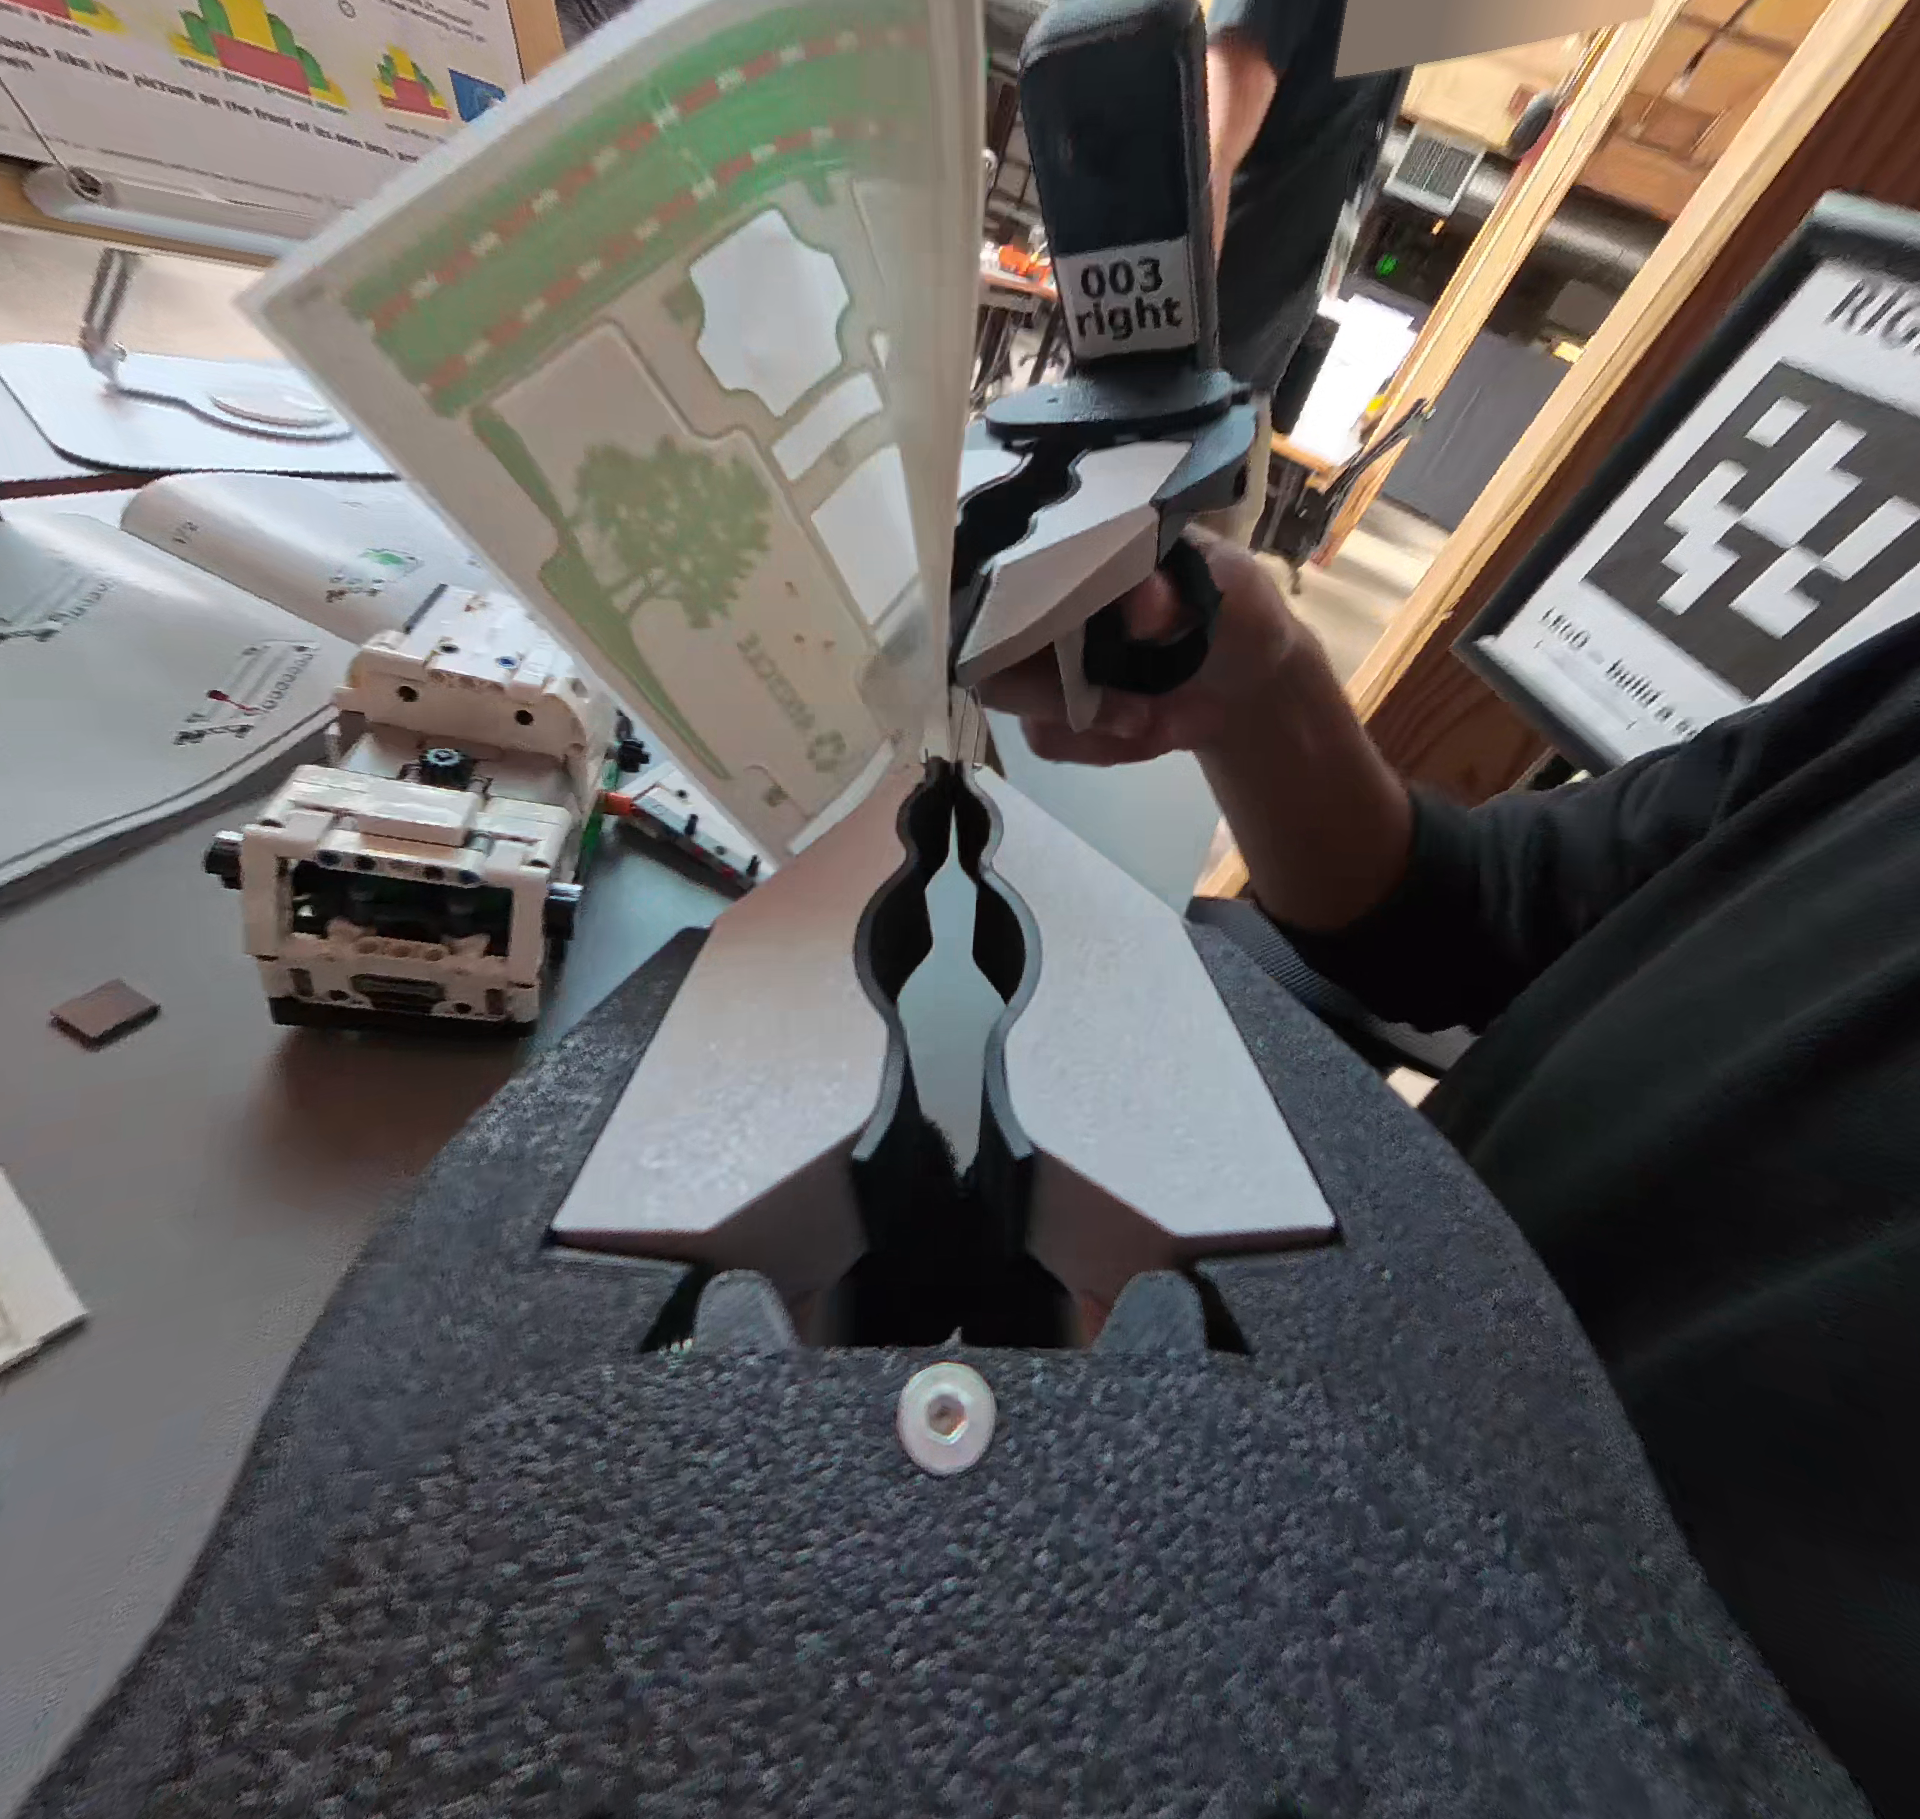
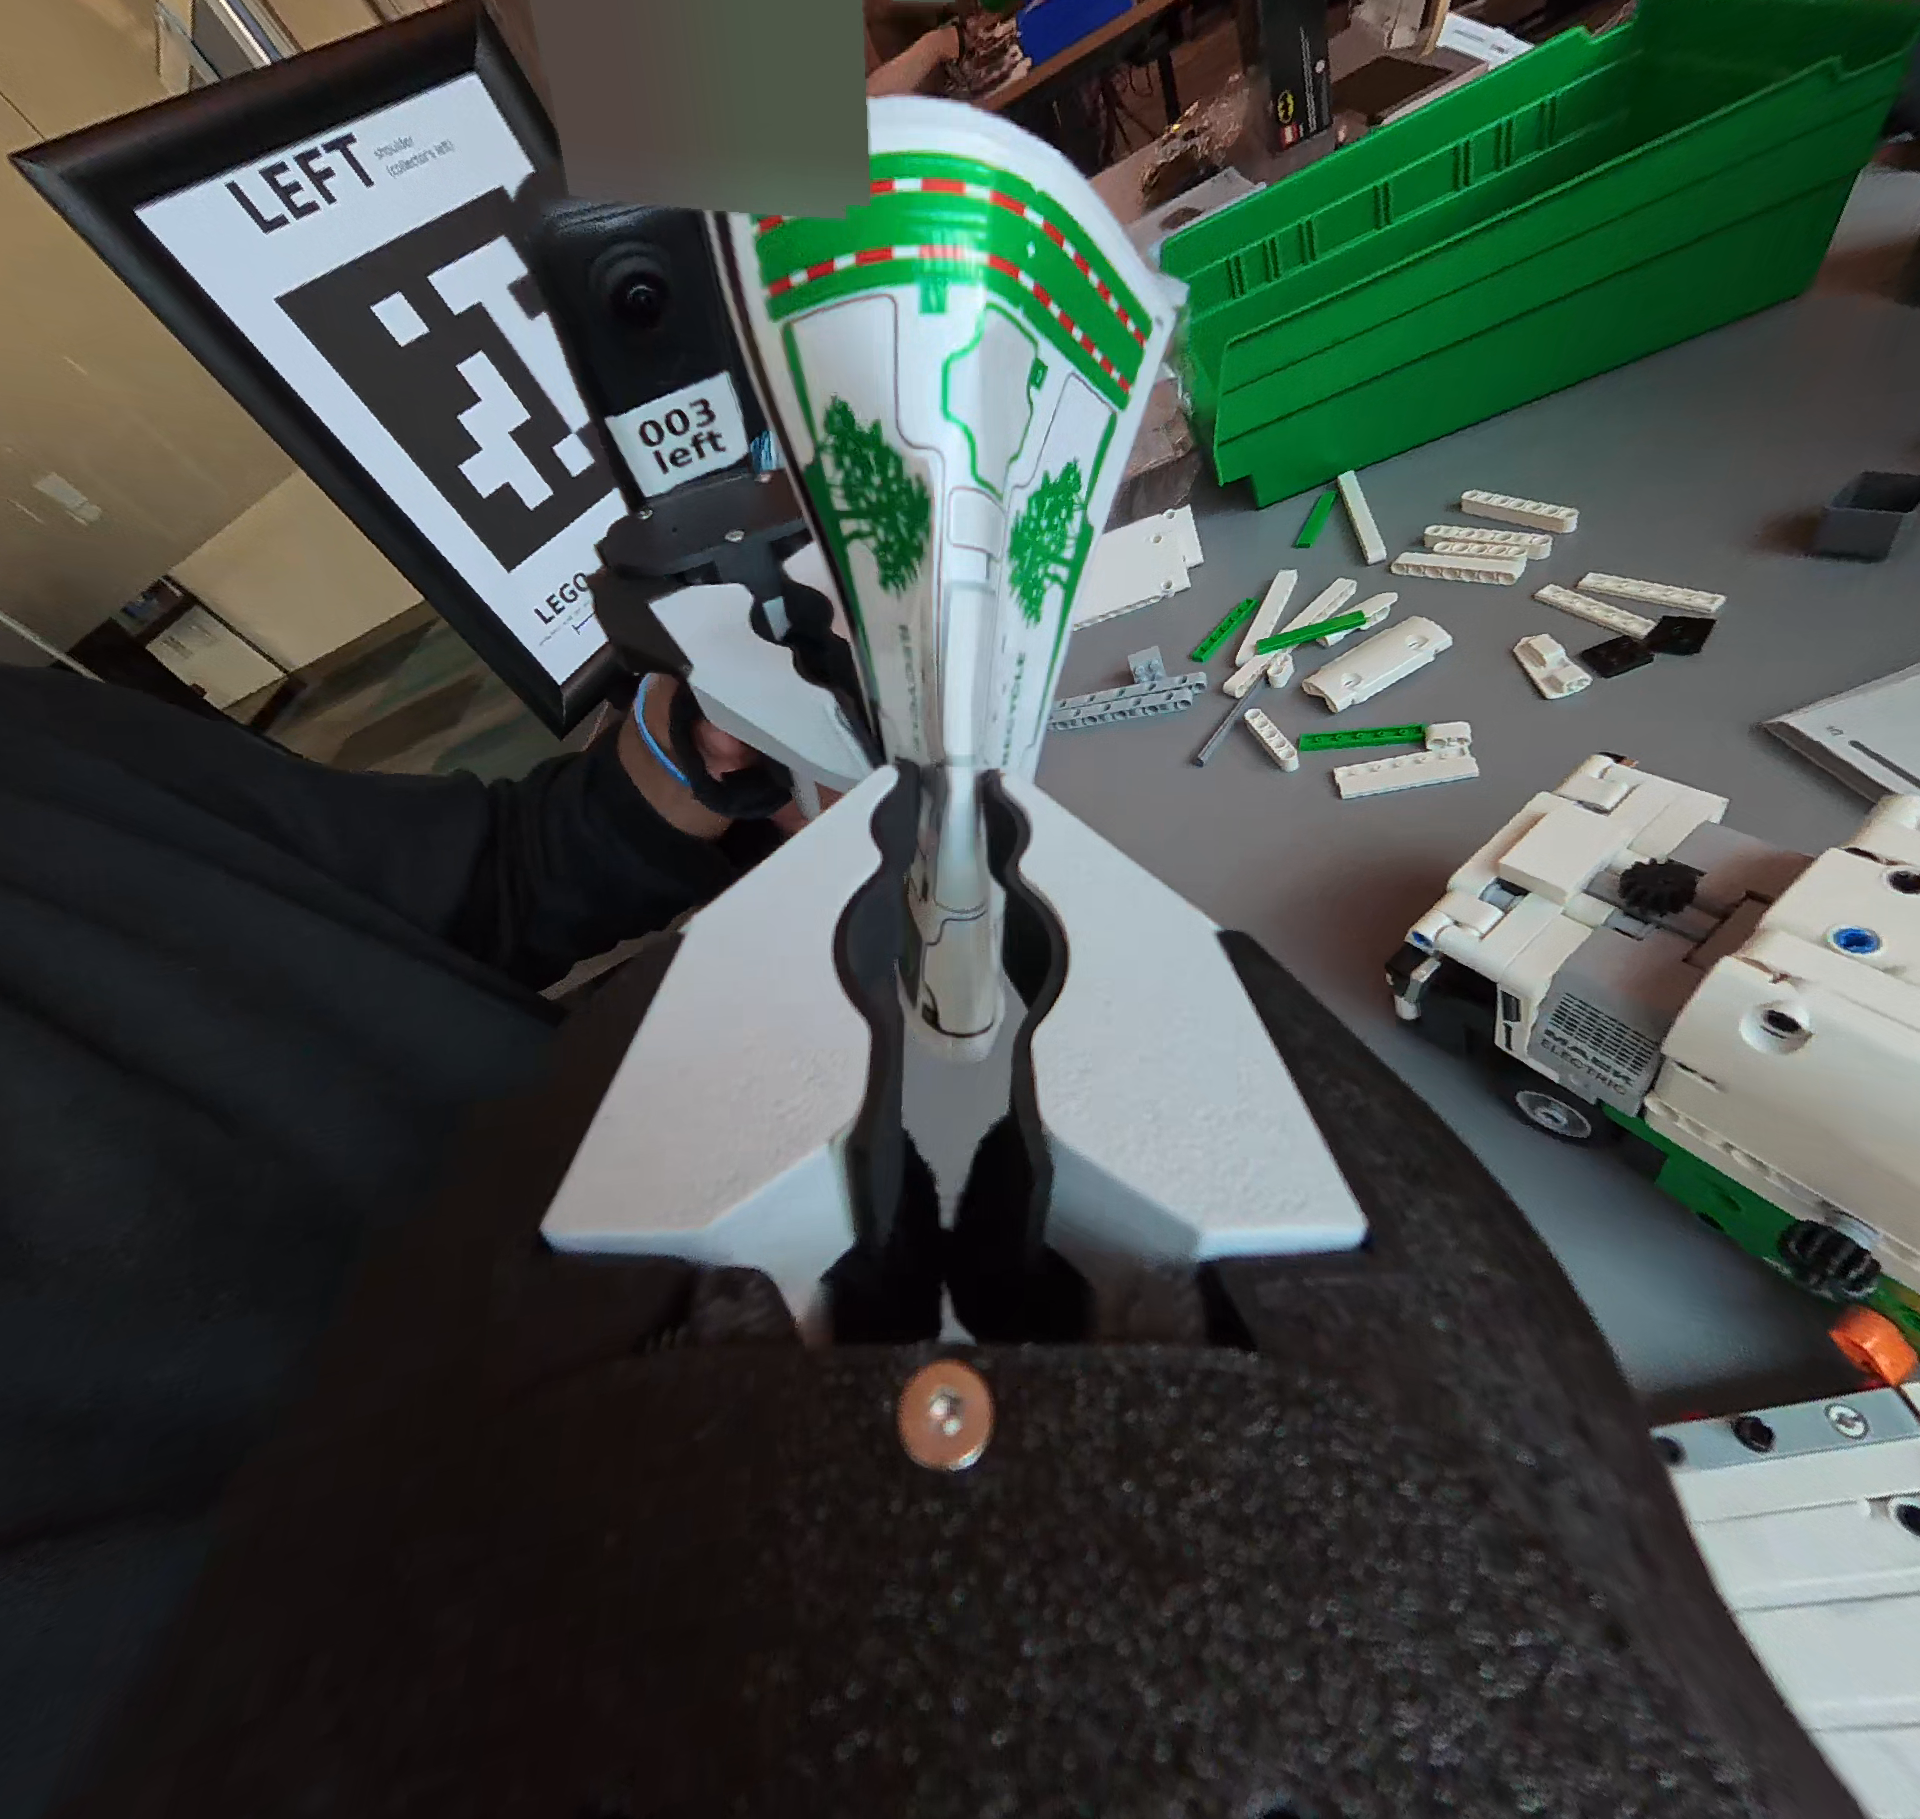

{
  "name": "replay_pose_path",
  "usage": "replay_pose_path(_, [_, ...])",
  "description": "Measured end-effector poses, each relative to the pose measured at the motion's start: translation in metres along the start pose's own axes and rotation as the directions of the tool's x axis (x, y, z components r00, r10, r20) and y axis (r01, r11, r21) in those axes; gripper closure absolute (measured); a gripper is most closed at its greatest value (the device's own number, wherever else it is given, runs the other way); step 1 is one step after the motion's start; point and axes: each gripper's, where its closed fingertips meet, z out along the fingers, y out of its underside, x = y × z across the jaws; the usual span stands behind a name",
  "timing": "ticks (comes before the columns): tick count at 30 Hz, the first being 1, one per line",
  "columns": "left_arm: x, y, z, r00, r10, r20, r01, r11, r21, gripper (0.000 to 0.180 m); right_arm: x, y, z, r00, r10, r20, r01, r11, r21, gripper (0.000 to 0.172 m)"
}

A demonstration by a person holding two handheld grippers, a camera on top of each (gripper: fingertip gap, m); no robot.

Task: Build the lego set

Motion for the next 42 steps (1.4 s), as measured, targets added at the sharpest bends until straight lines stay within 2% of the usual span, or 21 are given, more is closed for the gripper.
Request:
replay_pose_path(2, [0.000,-0.005,0.000,0.990,-0.133,-0.056,0.136,0.990,0.048,0.180,0.006,-0.001,-0.003,0.999,-0.039,-0.035,0.040,0.999,0.021,0.144])
replay_pose_path(4, [-0.006,-0.007,-0.003,0.958,-0.269,-0.101,0.278,0.956,0.093,0.180,0.006,-0.008,-0.011,0.985,-0.143,-0.097,0.151,0.986,0.077,0.127])
replay_pose_path(6, [-0.010,-0.006,-0.007,0.923,-0.354,-0.148,0.373,0.919,0.127,0.180,0.001,-0.012,-0.019,0.941,-0.285,-0.184,0.305,0.948,0.090,0.124])
replay_pose_path(10, [-0.010,0.008,-0.002,0.908,-0.389,-0.153,0.408,0.905,0.122,0.180,-0.008,0.002,-0.013,0.820,-0.495,-0.286,0.508,0.861,-0.034,0.120])
replay_pose_path(13, [0.000,0.013,0.004,0.903,-0.386,-0.187,0.410,0.905,0.112,0.180,-0.004,0.022,0.004,0.773,-0.560,-0.298,0.542,0.827,-0.149,0.114])
replay_pose_path(16, [0.007,0.015,0.007,0.906,-0.363,-0.215,0.393,0.912,0.118,0.180,-0.007,0.041,0.018,0.816,-0.535,-0.220,0.506,0.844,-0.175,0.111])
replay_pose_path(19, [0.011,0.013,0.007,0.905,-0.344,-0.250,0.383,0.915,0.127,0.180,-0.019,0.050,0.023,0.902,-0.421,-0.100,0.410,0.905,-0.110,0.114])
replay_pose_path(21, [0.011,0.016,0.007,0.923,-0.305,-0.235,0.339,0.932,0.124,0.180,-0.023,0.049,0.022,0.930,-0.363,-0.052,0.359,0.931,-0.064,0.113])
replay_pose_path(23, [0.002,0.027,0.008,0.953,-0.258,-0.156,0.275,0.957,0.097,0.180,-0.020,0.044,0.016,0.947,-0.320,-0.042,0.319,0.947,-0.021,0.113])
replay_pose_path(25, [-0.015,0.041,0.007,0.981,-0.192,-0.017,0.192,0.980,0.055,0.180,-0.016,0.033,0.005,0.957,-0.285,-0.054,0.288,0.957,0.037,0.118])
replay_pose_path(27, [-0.023,0.043,0.002,0.977,-0.211,0.026,0.209,0.975,0.070,0.180,-0.003,0.034,-0.002,0.925,-0.350,-0.148,0.354,0.935,-0.003,0.125])
replay_pose_path(29, [-0.026,0.038,-0.002,0.940,-0.342,-0.020,0.342,0.932,0.122,0.180,0.001,0.050,0.003,0.814,-0.545,-0.200,0.529,0.838,-0.131,0.121])
replay_pose_path(30, [-0.028,0.036,-0.004,0.912,-0.406,-0.049,0.409,0.900,0.148,0.180,0.003,0.057,0.008,0.728,-0.647,-0.229,0.616,0.763,-0.197,0.121])
replay_pose_path(31, [-0.029,0.034,-0.005,0.883,-0.462,-0.084,0.470,0.867,0.167,0.180,0.008,0.060,0.011,0.605,-0.746,-0.279,0.695,0.666,-0.272,0.123])
replay_pose_path(33, [-0.026,0.031,-0.005,0.822,-0.546,-0.160,0.568,0.805,0.172,0.180,0.017,0.060,0.015,0.284,-0.894,-0.346,0.802,0.419,-0.425,0.135])
replay_pose_path(34, [-0.025,0.030,-0.004,0.797,-0.576,-0.184,0.602,0.780,0.169,0.180,0.020,0.058,0.015,0.139,-0.920,-0.366,0.816,0.316,-0.484,0.143])
replay_pose_path(35, [-0.023,0.030,-0.003,0.776,-0.596,-0.208,0.628,0.760,0.166,0.180,0.021,0.056,0.017,0.044,-0.925,-0.378,0.819,0.250,-0.517,0.152])
replay_pose_path(37, [-0.024,0.031,0.000,0.738,-0.635,-0.228,0.672,0.723,0.164,0.180,0.025,0.050,0.016,-0.042,-0.908,-0.418,0.807,0.216,-0.550,0.172])
replay_pose_path(39, [-0.027,0.031,-0.001,0.698,-0.673,-0.244,0.714,0.677,0.176,0.180,0.023,0.046,0.014,-0.110,-0.895,-0.433,0.812,0.170,-0.558,0.172])
replay_pose_path(42, [-0.028,0.032,0.001,0.676,-0.694,-0.247,0.736,0.650,0.189,0.166,0.024,0.045,0.012,-0.270,-0.874,-0.405,0.772,0.055,-0.633,0.172])
